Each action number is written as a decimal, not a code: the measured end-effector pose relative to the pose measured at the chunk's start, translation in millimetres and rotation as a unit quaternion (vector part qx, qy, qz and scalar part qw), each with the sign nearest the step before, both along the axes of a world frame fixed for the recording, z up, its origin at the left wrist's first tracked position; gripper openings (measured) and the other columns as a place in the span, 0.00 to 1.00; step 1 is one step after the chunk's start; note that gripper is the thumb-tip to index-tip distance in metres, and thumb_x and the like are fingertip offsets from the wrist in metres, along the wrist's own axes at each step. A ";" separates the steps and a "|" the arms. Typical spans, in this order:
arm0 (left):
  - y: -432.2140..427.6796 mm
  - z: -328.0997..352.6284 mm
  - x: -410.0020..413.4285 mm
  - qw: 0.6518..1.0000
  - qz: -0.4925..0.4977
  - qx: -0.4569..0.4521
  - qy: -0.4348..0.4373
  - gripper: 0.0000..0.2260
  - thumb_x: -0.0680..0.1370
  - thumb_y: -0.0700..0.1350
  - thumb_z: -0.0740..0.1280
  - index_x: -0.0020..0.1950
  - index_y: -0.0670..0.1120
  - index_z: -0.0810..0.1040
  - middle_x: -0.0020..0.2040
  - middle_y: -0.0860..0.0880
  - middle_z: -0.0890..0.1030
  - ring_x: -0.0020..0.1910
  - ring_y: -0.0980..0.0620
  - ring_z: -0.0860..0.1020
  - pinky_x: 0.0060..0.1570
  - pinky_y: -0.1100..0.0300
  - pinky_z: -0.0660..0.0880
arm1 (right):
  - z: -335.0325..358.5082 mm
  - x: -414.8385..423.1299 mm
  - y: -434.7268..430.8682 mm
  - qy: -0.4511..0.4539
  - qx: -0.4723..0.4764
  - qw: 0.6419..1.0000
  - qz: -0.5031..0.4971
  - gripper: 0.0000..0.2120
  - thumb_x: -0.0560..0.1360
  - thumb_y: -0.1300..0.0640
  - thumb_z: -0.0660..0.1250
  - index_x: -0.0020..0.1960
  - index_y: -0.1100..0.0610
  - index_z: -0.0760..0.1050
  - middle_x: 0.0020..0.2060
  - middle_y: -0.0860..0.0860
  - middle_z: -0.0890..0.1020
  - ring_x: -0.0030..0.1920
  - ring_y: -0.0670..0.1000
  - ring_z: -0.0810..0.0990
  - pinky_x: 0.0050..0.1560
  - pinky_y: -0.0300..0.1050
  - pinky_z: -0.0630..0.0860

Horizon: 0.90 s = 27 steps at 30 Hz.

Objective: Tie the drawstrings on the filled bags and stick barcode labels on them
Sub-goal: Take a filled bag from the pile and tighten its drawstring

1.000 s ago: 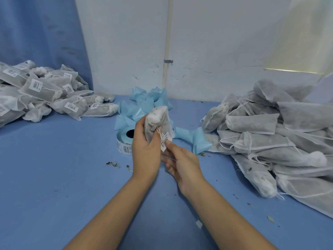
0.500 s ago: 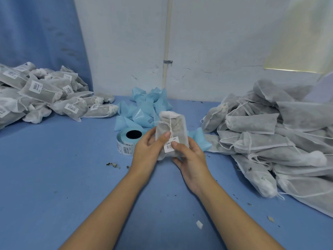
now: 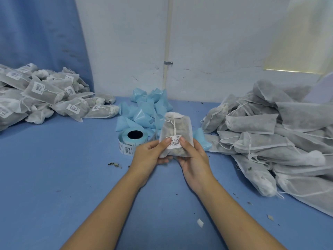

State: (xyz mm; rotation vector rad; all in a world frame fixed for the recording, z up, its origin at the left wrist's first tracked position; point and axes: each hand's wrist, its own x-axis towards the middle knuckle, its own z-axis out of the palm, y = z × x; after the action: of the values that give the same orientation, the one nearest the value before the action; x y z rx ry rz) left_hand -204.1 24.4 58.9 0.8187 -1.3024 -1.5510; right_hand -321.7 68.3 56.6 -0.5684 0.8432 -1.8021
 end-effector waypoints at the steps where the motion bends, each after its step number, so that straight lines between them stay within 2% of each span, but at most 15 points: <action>1: 1.5 -0.7 -1.4 0.998 0.009 -0.029 -0.047 0.13 0.74 0.53 0.69 0.42 0.44 0.83 0.32 0.46 0.82 0.27 0.51 0.79 0.26 0.64 0.73 | -0.1 -0.6 -0.2 -0.004 -0.001 1.000 -0.003 0.11 0.74 0.63 0.68 0.57 0.64 0.76 0.47 0.58 0.83 0.48 0.54 0.82 0.50 0.47 0.80; 3: 4.7 -1.9 -5.1 0.993 0.021 -0.059 -0.104 0.16 0.76 0.55 0.66 0.40 0.43 0.79 0.26 0.45 0.77 0.20 0.51 0.71 0.20 0.65 0.66 | 0.0 -1.4 -0.4 -0.009 0.003 1.000 -0.004 0.08 0.75 0.63 0.67 0.54 0.61 0.77 0.45 0.56 0.82 0.47 0.53 0.81 0.48 0.45 0.79; 4: 5.9 0.3 -6.3 0.993 0.038 -0.051 -0.097 0.17 0.77 0.55 0.66 0.38 0.42 0.77 0.24 0.46 0.75 0.18 0.53 0.69 0.19 0.66 0.64 | 0.0 -1.6 -0.7 -0.009 0.009 1.000 -0.003 0.07 0.75 0.61 0.68 0.53 0.59 0.77 0.45 0.54 0.82 0.46 0.51 0.81 0.47 0.44 0.79; 5: 5.4 4.7 -6.2 0.996 0.062 -0.028 -0.052 0.16 0.77 0.54 0.66 0.37 0.43 0.76 0.24 0.48 0.75 0.19 0.54 0.69 0.19 0.66 0.64 | -0.2 -1.7 -0.7 -0.007 0.020 1.000 -0.003 0.05 0.75 0.60 0.68 0.51 0.57 0.77 0.43 0.52 0.83 0.44 0.50 0.81 0.45 0.42 0.78; 6: 3.1 10.9 -5.4 0.996 0.081 0.010 0.038 0.13 0.78 0.52 0.65 0.39 0.43 0.75 0.28 0.50 0.78 0.22 0.56 0.73 0.21 0.66 0.68 | 0.1 -1.7 -1.2 -0.003 0.034 0.999 -0.002 0.04 0.75 0.58 0.69 0.50 0.56 0.78 0.42 0.50 0.83 0.41 0.48 0.81 0.43 0.40 0.77; 8: -5.0 25.3 -1.6 0.953 0.069 0.081 0.285 0.06 0.79 0.45 0.64 0.52 0.43 0.76 0.49 0.50 0.83 0.40 0.56 0.83 0.35 0.64 0.78 | 0.1 -1.9 -1.7 0.005 0.054 0.999 0.001 0.04 0.74 0.56 0.70 0.49 0.55 0.79 0.40 0.48 0.84 0.38 0.46 0.80 0.41 0.39 0.76; 9: -8.4 30.5 1.1 0.925 0.064 0.095 0.363 0.11 0.80 0.42 0.63 0.61 0.42 0.73 0.60 0.50 0.79 0.50 0.55 0.82 0.42 0.61 0.80 | 0.1 -2.1 -2.0 0.005 0.058 0.998 0.003 0.05 0.74 0.57 0.70 0.49 0.55 0.80 0.40 0.48 0.84 0.38 0.46 0.80 0.41 0.39 0.77; 10: -10.1 32.7 3.8 0.907 0.059 0.107 0.402 0.16 0.80 0.39 0.62 0.68 0.41 0.68 0.68 0.49 0.74 0.56 0.54 0.80 0.46 0.57 0.81 | 0.0 -2.4 -2.4 0.002 0.059 0.998 0.003 0.05 0.74 0.57 0.70 0.50 0.56 0.80 0.40 0.49 0.84 0.37 0.46 0.80 0.42 0.39 0.77; 12: -8.2 32.9 3.9 0.916 0.041 0.103 0.386 0.17 0.80 0.37 0.61 0.68 0.43 0.66 0.70 0.49 0.72 0.58 0.53 0.80 0.47 0.56 0.81 | -0.5 -2.9 -2.5 -0.007 0.059 0.998 0.002 0.05 0.74 0.59 0.69 0.50 0.56 0.79 0.39 0.49 0.84 0.37 0.46 0.80 0.42 0.39 0.77; 16: 3.4 24.5 -4.4 0.954 -0.009 0.090 0.288 0.14 0.80 0.40 0.62 0.66 0.41 0.69 0.60 0.50 0.81 0.54 0.50 0.82 0.46 0.59 0.80 | 1.0 -1.1 0.2 -0.004 0.047 0.999 -0.014 0.06 0.74 0.64 0.67 0.50 0.57 0.79 0.38 0.50 0.83 0.35 0.47 0.79 0.40 0.39 0.77; 18: 5.5 22.2 -7.8 0.975 -0.019 0.061 0.213 0.13 0.80 0.42 0.61 0.64 0.43 0.71 0.56 0.50 0.83 0.52 0.50 0.83 0.44 0.61 0.79 | 2.3 1.1 1.7 0.057 0.048 0.994 -0.083 0.08 0.75 0.66 0.64 0.47 0.56 0.79 0.37 0.51 0.82 0.31 0.46 0.77 0.34 0.38 0.75; 19: 7.0 22.3 -9.0 0.984 -0.023 0.045 0.169 0.12 0.81 0.44 0.61 0.63 0.44 0.73 0.54 0.51 0.84 0.49 0.50 0.83 0.44 0.62 0.78 | 2.5 0.7 2.1 0.121 0.055 0.980 -0.147 0.09 0.75 0.67 0.62 0.46 0.55 0.78 0.37 0.50 0.80 0.29 0.45 0.75 0.32 0.37 0.72; 22: 11.7 20.5 -13.3 0.996 -0.024 0.020 0.082 0.09 0.81 0.45 0.60 0.57 0.46 0.78 0.47 0.49 0.85 0.39 0.52 0.83 0.38 0.65 0.75 | 3.8 -6.8 3.4 0.312 0.056 0.894 -0.316 0.11 0.75 0.66 0.61 0.48 0.50 0.74 0.39 0.47 0.76 0.31 0.42 0.71 0.37 0.38 0.68; 24: 14.1 18.5 -15.6 0.998 -0.020 0.020 0.065 0.09 0.81 0.44 0.60 0.53 0.46 0.79 0.43 0.48 0.85 0.34 0.53 0.82 0.35 0.66 0.74 | 3.6 -16.6 4.7 0.377 0.062 0.861 -0.335 0.13 0.74 0.65 0.61 0.53 0.50 0.71 0.46 0.48 0.75 0.38 0.44 0.73 0.40 0.40 0.68; 27: 15.5 15.5 -16.5 0.998 -0.023 0.022 0.046 0.10 0.81 0.41 0.59 0.49 0.44 0.80 0.39 0.47 0.85 0.31 0.53 0.80 0.33 0.66 0.72 | -2.6 -34.3 3.1 0.472 0.145 0.818 -0.295 0.18 0.75 0.66 0.59 0.63 0.57 0.69 0.58 0.50 0.70 0.55 0.51 0.73 0.49 0.39 0.64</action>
State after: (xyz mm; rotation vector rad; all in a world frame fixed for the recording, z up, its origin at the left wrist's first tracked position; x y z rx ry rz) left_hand -220.7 39.9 74.4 0.7403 -1.2319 -1.6394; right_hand -356.0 71.4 54.1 -1.1124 2.1291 -1.8112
